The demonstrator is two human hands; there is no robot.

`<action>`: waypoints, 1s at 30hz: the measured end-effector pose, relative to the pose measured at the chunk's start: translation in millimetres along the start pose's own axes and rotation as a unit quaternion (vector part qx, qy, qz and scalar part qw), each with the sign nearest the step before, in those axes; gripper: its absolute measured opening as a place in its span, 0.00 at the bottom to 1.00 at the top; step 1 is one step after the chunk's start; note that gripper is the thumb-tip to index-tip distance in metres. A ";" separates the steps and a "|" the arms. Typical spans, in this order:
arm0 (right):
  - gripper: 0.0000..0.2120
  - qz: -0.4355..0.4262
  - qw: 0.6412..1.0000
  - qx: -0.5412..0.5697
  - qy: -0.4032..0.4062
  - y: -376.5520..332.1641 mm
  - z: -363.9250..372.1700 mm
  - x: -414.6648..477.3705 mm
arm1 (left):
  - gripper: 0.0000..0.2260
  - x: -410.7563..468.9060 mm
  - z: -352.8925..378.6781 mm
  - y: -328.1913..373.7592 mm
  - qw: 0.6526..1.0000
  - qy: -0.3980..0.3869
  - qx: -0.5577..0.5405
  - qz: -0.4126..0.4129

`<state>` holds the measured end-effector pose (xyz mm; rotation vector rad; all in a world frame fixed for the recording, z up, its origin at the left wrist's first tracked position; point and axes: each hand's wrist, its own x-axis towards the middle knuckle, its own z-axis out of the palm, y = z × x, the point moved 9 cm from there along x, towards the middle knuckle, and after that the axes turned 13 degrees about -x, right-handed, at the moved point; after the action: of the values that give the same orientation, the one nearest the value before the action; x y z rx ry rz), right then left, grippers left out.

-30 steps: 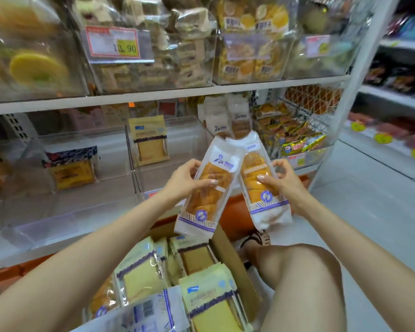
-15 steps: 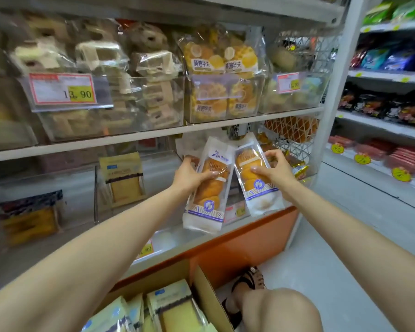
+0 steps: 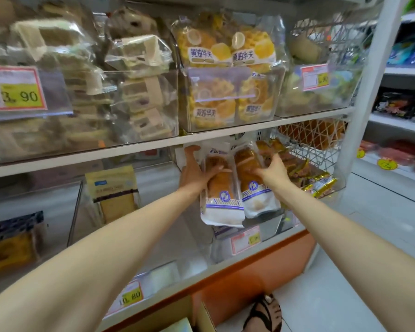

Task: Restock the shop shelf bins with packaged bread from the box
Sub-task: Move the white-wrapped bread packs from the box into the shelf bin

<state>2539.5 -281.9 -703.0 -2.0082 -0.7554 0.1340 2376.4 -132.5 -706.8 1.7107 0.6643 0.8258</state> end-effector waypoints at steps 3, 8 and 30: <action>0.25 -0.016 0.999 -0.039 -0.012 -0.7 16.4 7.9 | 0.32 10.6 0.9 3.5 0.999 -0.001 0.020 0.031; 0.21 -0.040 0.997 -0.061 -0.018 4.7 33.8 12.0 | 0.21 21.7 5.7 4.1 0.998 -0.013 0.018 0.062; 0.29 -0.071 0.924 -0.366 -0.085 26.6 45.7 -29.2 | 0.24 -21.2 13.4 -16.7 0.955 -0.069 0.283 0.062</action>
<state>2510.6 -273.5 -755.4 -2.6547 -1.1838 -0.0773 2373.8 -152.0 -729.6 2.3243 0.7493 0.6234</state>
